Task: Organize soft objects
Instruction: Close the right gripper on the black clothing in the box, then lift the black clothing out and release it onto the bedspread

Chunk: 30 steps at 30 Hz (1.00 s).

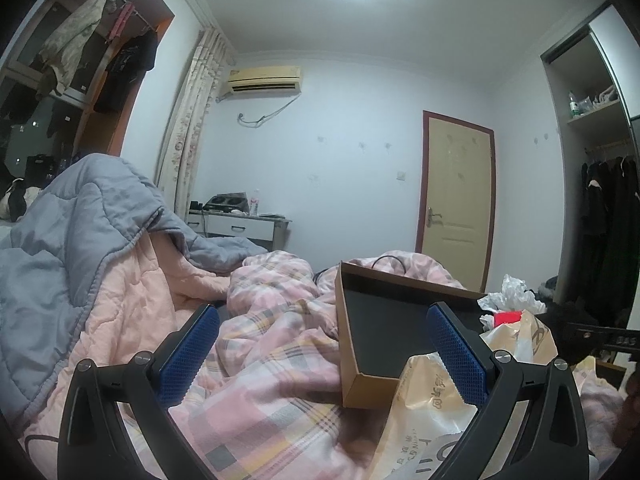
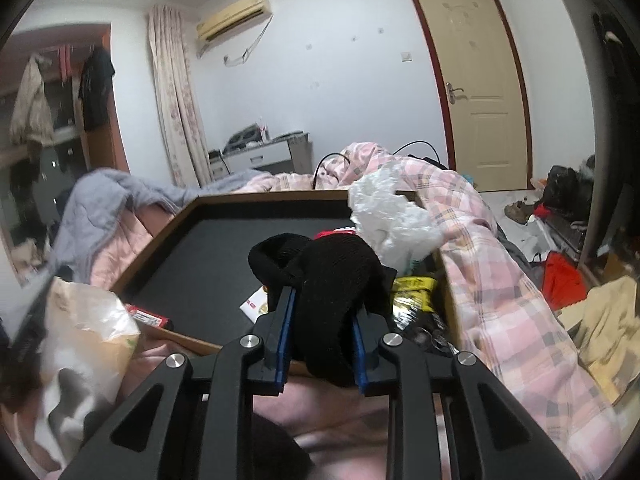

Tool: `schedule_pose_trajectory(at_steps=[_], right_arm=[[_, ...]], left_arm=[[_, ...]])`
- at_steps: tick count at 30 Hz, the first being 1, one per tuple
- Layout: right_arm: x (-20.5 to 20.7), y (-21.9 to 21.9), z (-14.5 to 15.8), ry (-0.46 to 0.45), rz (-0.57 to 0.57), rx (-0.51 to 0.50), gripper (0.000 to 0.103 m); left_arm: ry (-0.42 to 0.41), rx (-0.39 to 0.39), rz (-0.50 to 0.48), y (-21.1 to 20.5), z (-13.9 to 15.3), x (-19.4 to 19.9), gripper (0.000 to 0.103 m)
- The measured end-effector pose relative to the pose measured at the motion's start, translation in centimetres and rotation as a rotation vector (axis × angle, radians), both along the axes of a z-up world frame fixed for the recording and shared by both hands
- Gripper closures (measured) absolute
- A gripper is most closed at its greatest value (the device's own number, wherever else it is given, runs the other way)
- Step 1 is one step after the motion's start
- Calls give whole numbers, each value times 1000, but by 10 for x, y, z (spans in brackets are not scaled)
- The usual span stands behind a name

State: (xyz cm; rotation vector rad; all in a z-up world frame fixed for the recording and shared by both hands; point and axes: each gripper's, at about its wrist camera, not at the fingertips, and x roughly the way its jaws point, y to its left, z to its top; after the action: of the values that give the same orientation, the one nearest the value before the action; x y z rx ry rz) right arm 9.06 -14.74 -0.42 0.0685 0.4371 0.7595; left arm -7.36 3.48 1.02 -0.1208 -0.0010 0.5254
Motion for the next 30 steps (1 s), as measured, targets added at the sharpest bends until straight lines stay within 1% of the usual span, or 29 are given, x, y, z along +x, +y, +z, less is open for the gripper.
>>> schedule_pose_trajectory(at_steps=[3, 6, 11, 15, 22, 26, 30], right_arm=[[-8, -14, -2, -12, 9, 35, 82], [-18, -20, -2, -35, 20, 43, 82], [-25, -14, -1, -58, 105, 32, 82], [-29, -3, -4, -71, 201, -9, 82], [-32, 22, -11, -45, 366, -115, 82], [-37, 33, -17, -40, 414, -190, 82], [-39, 34, -17, -60, 410, -225, 82]], left_arm=[[5, 0, -2, 0, 0, 1, 0], [6, -1, -4, 0, 0, 2, 0], [20, -17, -38, 2, 0, 5, 0], [30, -22, -80, 2, -1, 7, 0], [43, -15, -103, 0, -1, 10, 0], [51, -18, -126, 1, -2, 12, 1], [55, -16, -135, 0, -2, 13, 0]])
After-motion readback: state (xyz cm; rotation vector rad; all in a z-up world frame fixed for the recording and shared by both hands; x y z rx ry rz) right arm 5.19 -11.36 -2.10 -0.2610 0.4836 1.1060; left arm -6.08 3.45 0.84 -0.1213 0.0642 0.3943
